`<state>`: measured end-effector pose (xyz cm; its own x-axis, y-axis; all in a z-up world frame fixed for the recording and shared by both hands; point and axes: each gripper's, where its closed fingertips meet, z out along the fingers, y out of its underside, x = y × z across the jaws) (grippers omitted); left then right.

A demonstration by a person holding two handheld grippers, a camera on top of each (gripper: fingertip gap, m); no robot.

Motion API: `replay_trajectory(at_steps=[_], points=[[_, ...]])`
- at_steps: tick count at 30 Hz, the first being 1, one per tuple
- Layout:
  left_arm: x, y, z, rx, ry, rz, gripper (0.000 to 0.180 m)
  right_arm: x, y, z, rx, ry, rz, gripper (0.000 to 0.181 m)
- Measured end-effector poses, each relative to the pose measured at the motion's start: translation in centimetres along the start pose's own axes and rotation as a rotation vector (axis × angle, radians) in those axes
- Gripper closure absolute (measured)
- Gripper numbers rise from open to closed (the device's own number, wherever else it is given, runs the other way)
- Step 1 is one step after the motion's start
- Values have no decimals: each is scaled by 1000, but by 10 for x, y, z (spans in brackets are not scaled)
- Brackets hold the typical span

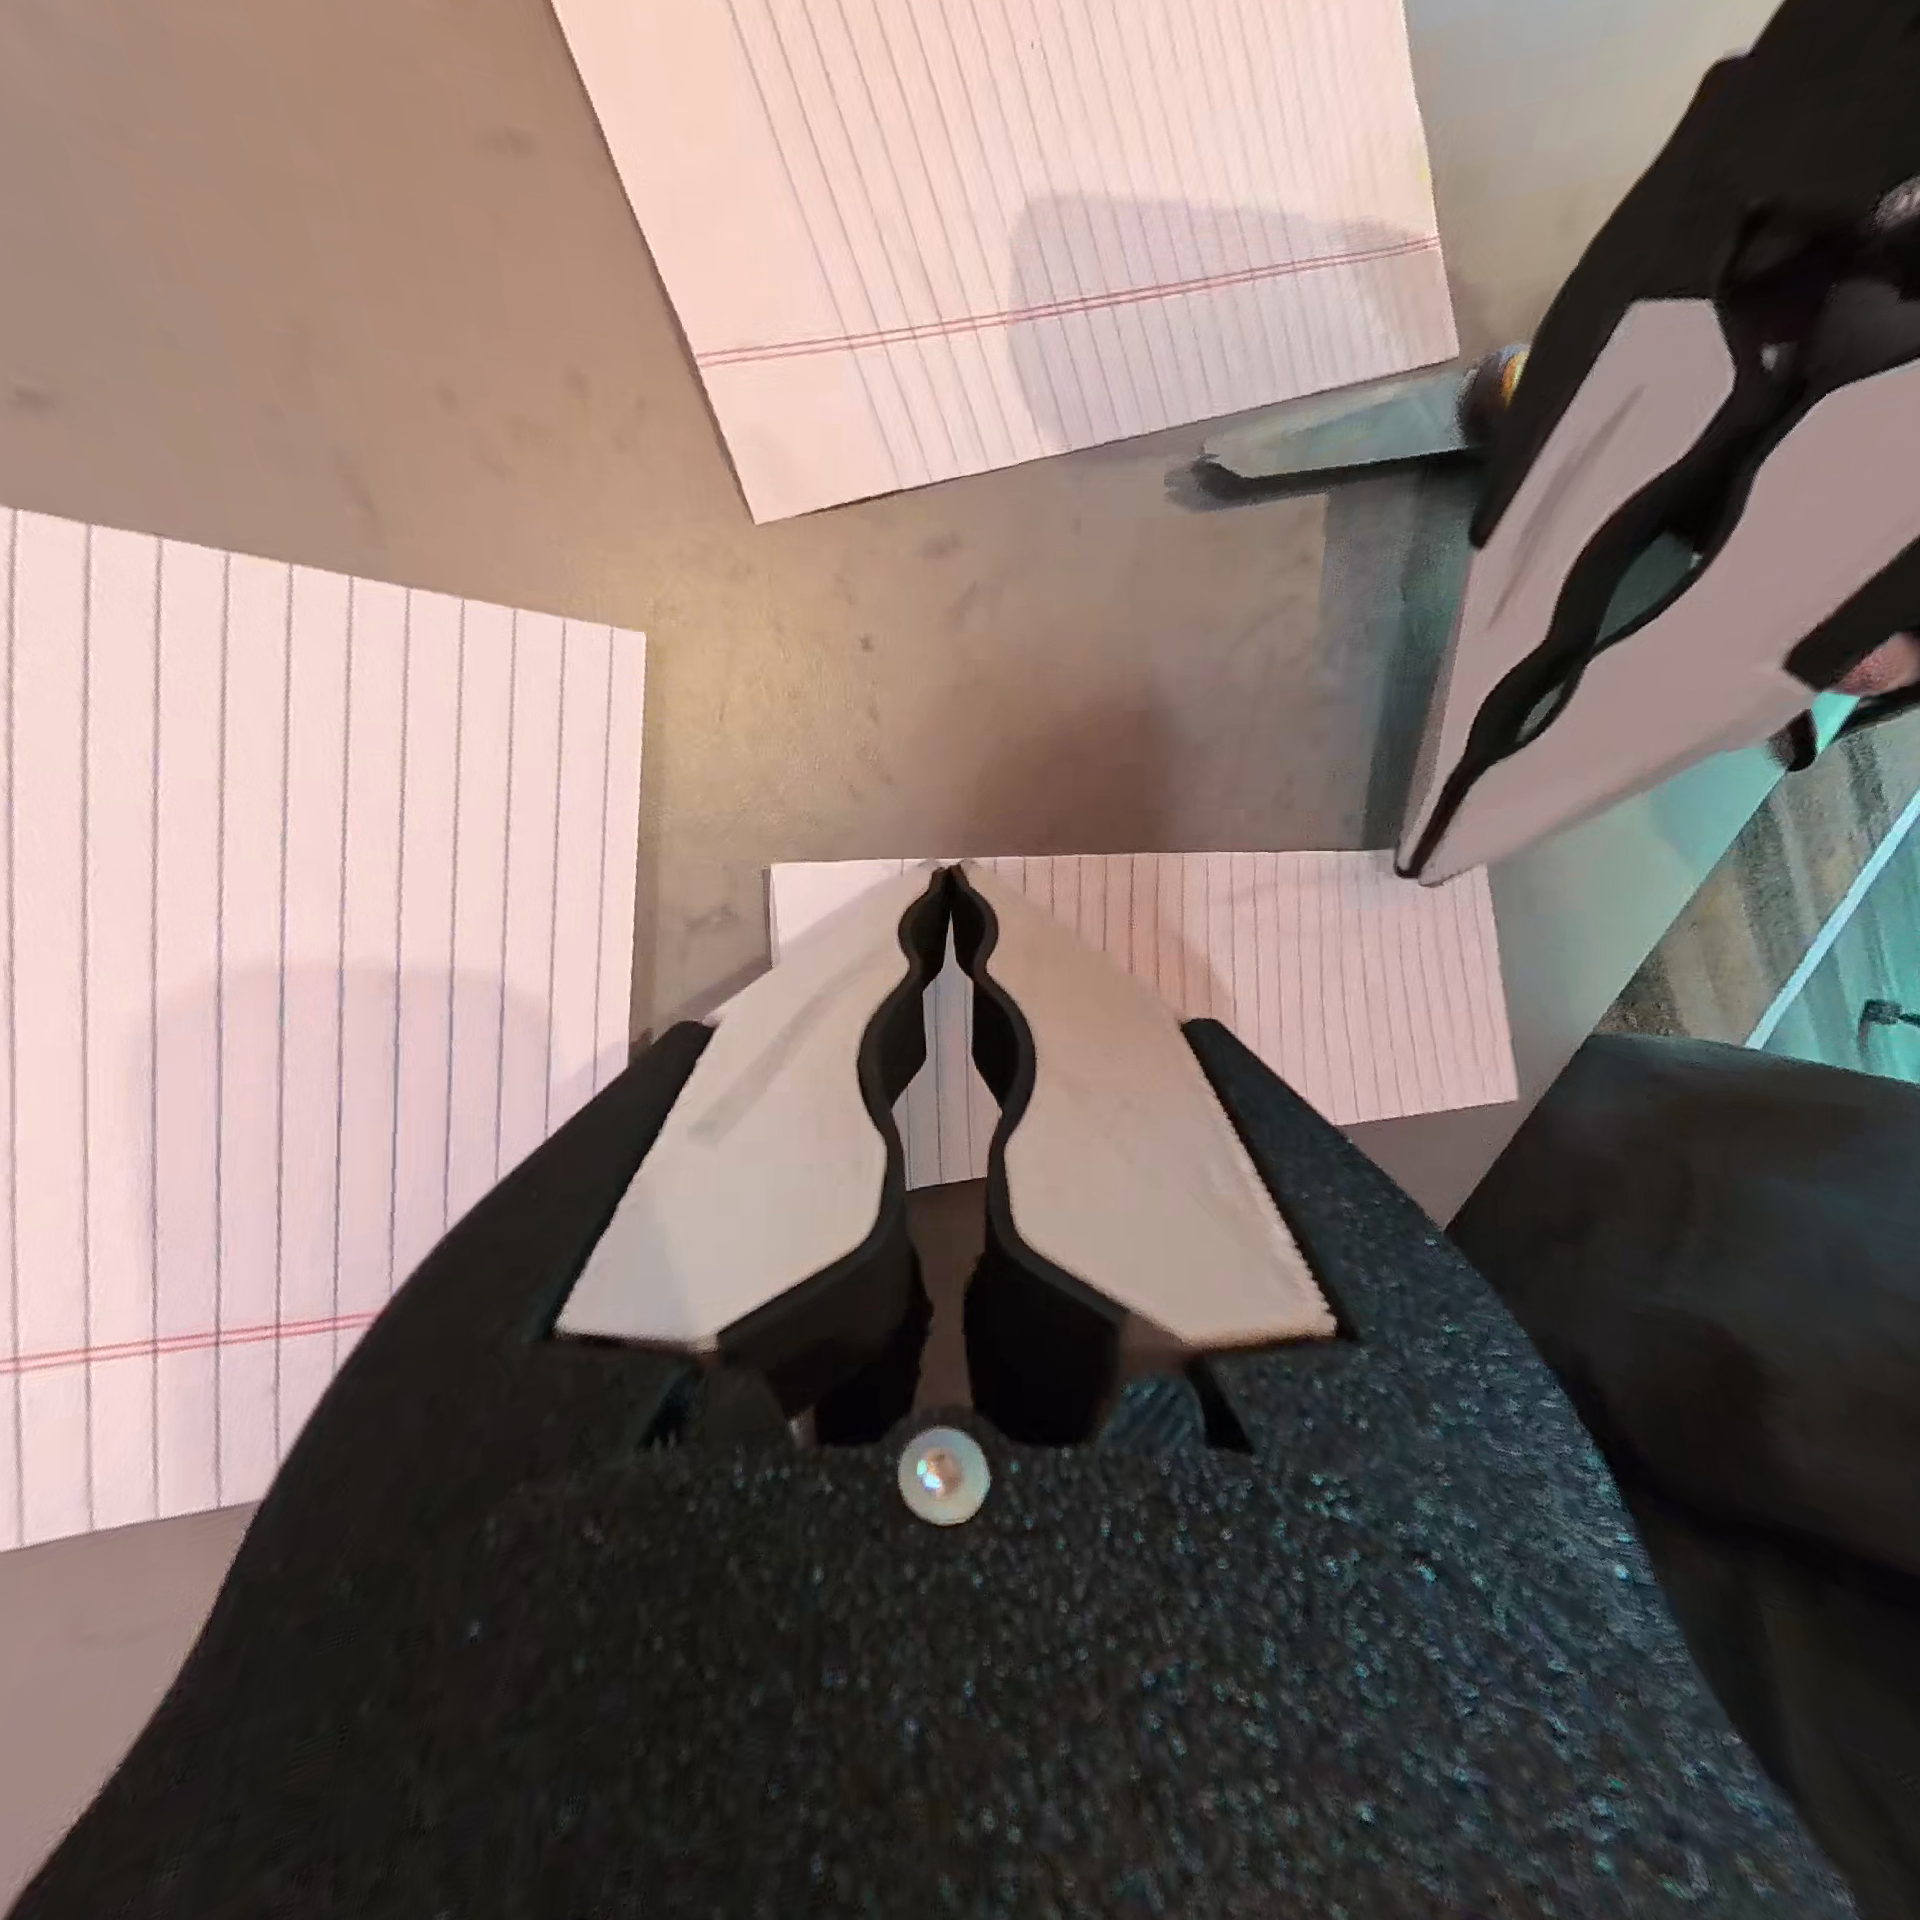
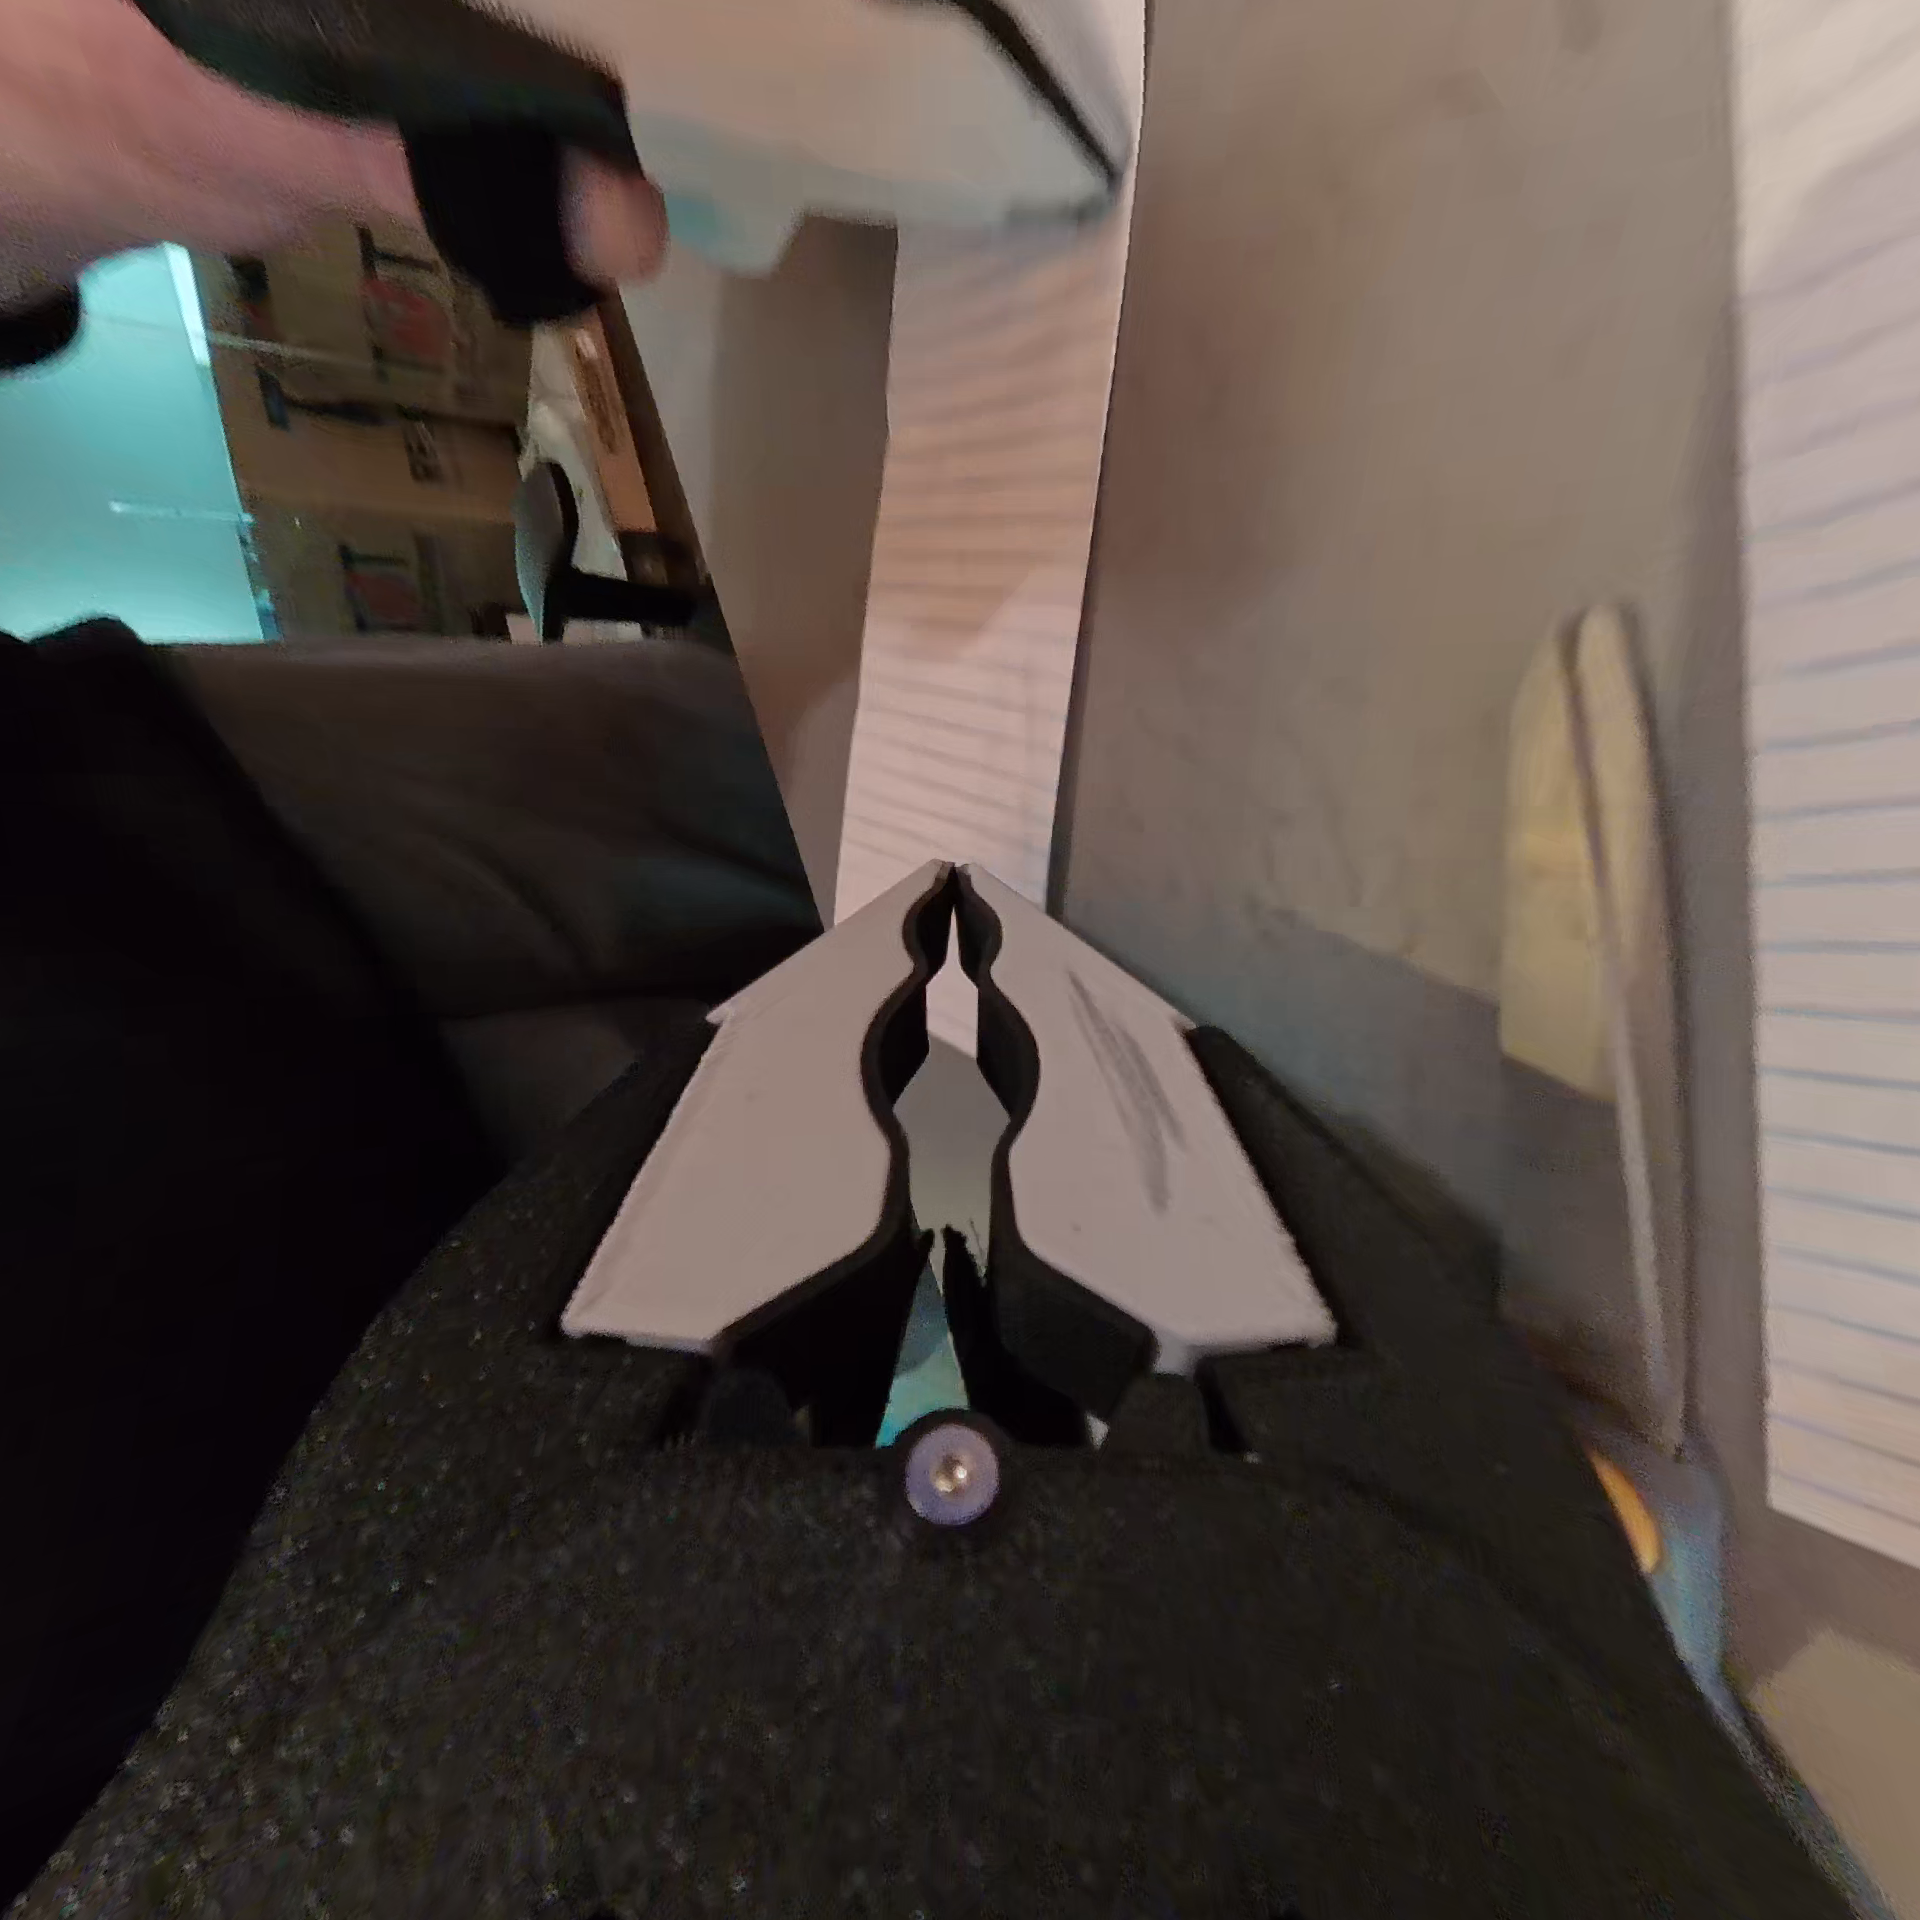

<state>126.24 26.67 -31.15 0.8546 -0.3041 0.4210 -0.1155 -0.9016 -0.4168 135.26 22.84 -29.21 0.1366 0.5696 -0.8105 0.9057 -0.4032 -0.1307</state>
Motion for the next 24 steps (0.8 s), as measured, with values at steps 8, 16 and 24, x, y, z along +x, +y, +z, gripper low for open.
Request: replay_trajectory(at_steps=[8,16,24], points=[[0,0,0,-19,-3,17,180,14,-6,15,-54,53,-6,181],[0,0,0,-16,-7,17,180,14,5,12,-66,63,0,181],[-1,1,0,-19,-5,23,180,14,21,8,-56,46,39,181]])
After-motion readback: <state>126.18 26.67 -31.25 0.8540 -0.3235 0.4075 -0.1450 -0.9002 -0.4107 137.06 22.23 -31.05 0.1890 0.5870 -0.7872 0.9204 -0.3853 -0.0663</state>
